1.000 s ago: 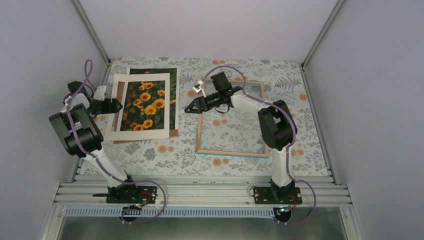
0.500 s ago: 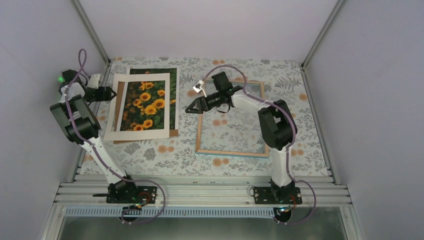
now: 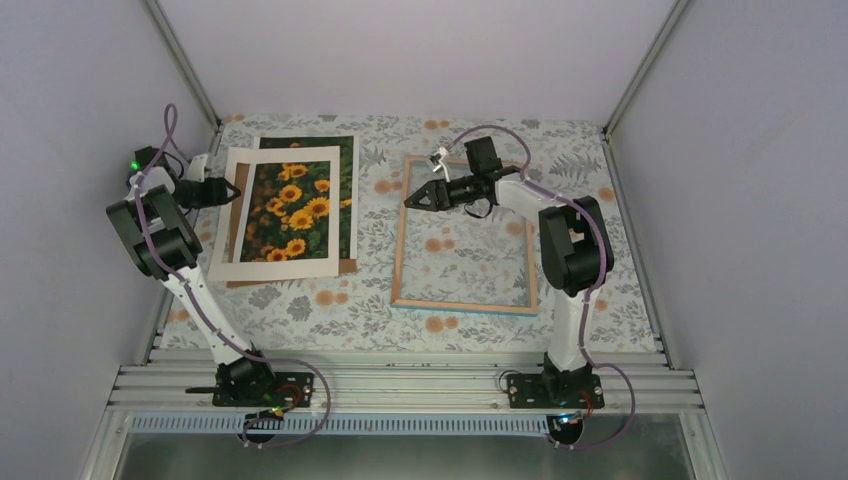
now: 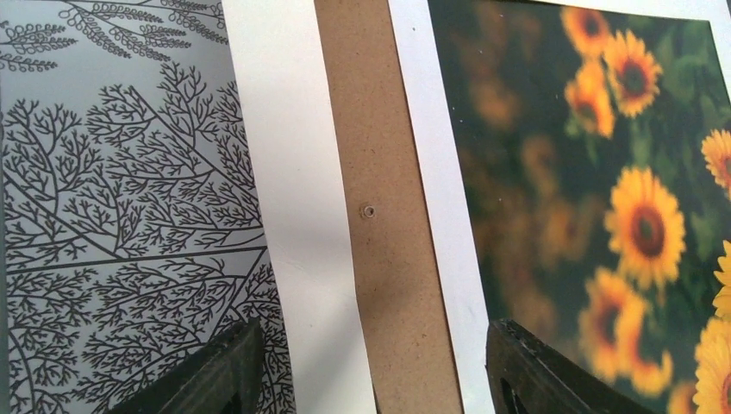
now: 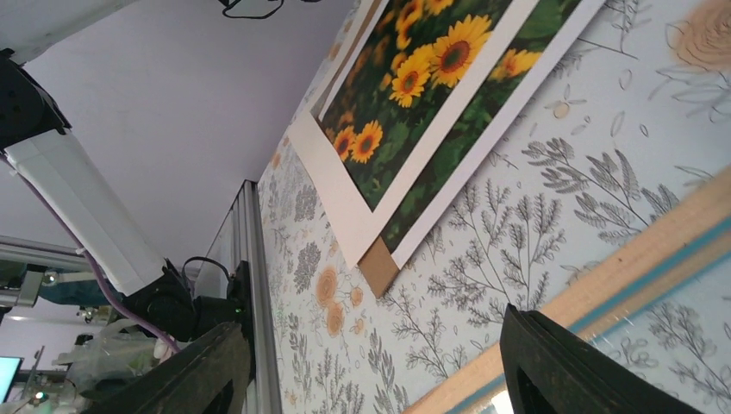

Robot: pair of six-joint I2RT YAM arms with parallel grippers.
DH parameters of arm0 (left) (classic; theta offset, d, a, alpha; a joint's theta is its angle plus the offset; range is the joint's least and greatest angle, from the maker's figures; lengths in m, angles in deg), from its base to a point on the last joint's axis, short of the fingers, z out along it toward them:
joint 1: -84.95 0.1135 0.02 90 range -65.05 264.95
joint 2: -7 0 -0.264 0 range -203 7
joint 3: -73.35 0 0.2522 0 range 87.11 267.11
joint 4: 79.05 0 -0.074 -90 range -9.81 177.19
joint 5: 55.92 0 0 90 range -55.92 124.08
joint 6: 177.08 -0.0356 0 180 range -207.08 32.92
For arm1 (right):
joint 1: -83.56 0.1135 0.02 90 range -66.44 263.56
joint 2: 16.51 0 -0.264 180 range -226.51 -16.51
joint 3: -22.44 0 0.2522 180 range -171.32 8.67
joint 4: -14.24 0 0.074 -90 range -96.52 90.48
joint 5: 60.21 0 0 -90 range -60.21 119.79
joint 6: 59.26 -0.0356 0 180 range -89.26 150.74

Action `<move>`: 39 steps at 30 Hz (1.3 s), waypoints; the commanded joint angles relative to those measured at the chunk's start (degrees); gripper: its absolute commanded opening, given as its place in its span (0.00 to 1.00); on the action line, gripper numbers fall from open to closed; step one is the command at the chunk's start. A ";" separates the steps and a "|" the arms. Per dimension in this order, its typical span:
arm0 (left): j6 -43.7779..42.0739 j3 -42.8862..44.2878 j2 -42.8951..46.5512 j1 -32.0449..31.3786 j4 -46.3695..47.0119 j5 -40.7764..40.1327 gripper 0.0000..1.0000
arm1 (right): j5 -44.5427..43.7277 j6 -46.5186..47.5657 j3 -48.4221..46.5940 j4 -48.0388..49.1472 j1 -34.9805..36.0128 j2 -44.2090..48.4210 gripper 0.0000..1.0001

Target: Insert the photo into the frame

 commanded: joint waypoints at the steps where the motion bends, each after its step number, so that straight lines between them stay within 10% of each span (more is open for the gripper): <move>1: 0.44 1.52 -1.06 0.05 -0.17 2.33 0.62 | 2.42 -0.47 2.48 1.73 -0.76 2.83 0.72; 22: -1.43 1.09 2.04 -1.04 -0.17 6.54 0.03 | 1.45 -1.20 2.89 1.85 -5.08 4.37 0.67; 39: 9.76 0.62 29.42 -11.23 -2.74 7.55 0.02 | 0.21 -0.75 5.15 0.34 -13.62 12.38 0.67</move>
